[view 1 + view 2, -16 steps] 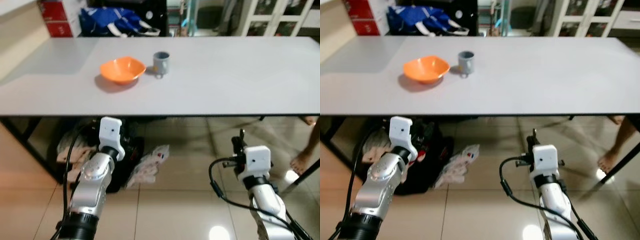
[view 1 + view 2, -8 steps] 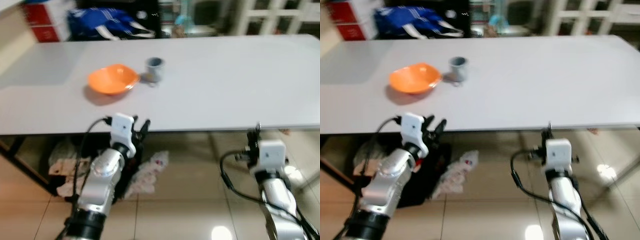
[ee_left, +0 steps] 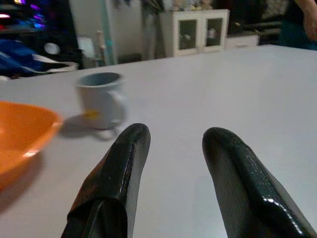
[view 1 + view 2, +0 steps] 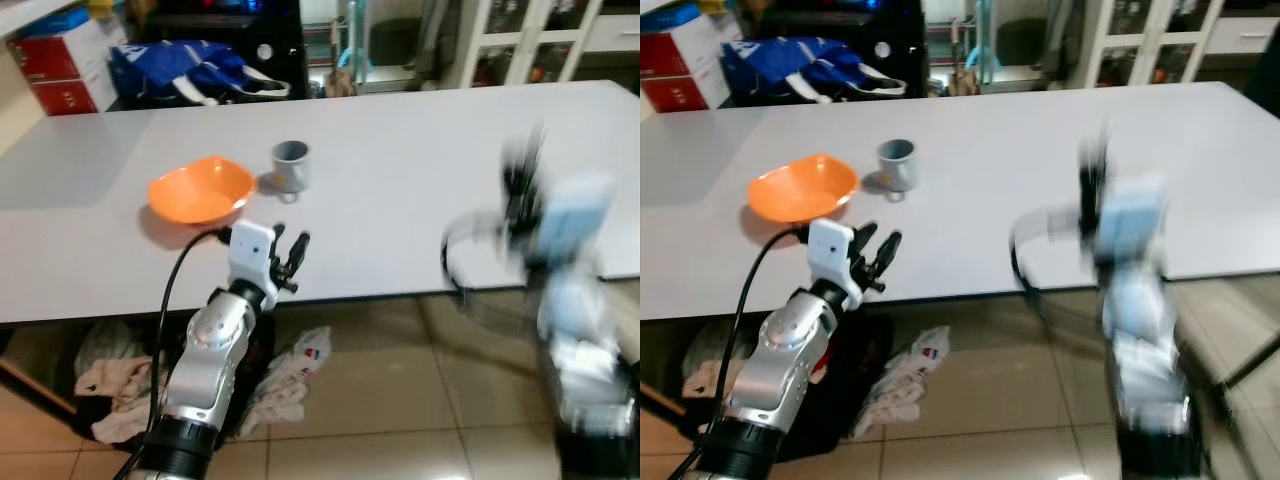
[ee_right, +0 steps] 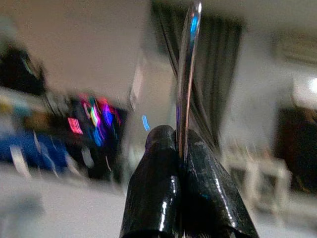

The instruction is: Setting the table

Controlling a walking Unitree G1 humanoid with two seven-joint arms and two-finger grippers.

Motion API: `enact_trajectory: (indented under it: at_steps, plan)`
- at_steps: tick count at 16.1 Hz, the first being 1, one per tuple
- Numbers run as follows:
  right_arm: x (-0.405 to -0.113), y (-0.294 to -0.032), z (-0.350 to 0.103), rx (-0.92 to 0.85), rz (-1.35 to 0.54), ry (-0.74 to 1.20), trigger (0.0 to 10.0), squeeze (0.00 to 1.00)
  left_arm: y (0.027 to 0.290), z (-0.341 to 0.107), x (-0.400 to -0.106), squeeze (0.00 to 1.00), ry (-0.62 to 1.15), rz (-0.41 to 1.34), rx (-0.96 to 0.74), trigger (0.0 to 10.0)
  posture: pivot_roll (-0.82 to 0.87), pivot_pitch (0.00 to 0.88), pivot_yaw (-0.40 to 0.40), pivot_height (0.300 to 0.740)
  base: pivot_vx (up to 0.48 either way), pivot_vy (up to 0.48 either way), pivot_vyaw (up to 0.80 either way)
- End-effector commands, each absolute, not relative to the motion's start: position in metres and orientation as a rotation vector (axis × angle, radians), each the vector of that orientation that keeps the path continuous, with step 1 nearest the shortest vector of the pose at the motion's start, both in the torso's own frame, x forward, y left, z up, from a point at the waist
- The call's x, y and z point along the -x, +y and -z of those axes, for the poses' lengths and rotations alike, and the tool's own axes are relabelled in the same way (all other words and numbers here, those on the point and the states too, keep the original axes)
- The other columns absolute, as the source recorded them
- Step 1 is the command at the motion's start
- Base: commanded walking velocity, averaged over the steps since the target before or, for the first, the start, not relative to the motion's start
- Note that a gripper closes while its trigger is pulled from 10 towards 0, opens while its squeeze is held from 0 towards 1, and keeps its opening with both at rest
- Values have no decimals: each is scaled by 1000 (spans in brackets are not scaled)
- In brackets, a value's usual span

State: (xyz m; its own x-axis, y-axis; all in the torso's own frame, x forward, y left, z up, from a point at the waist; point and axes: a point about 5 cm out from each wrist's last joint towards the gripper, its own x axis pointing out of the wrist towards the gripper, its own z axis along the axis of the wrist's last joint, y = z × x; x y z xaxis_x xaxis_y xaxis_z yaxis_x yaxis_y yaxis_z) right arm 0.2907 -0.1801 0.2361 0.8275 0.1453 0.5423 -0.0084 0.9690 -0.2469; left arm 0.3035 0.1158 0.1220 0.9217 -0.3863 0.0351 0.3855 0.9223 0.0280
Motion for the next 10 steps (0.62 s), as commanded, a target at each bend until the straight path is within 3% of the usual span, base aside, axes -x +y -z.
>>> enact_trajectory:
  at_steps: [1,4,7,10]
  plan:
    - [-299,-179,-236,216,-118,-559,0,0,121,-118,-303,0,-21,376,-46,10000,-35,0,32,740,0,0,0]
    - [-323,-186,-221,113,-74,-443,0,0,117,-117,-304,0,-25,379,-42,10000,-29,0,27,740,0,0,0]
    - [-352,-176,-217,18,-49,-399,0,0,111,-117,-301,0,-30,394,-39,10000,-2,0,17,740,0,0,0]
    - [-362,-163,-222,30,-114,-402,0,0,112,-117,-298,0,-30,395,-43,10000,21,0,-4,740,0,0,0]
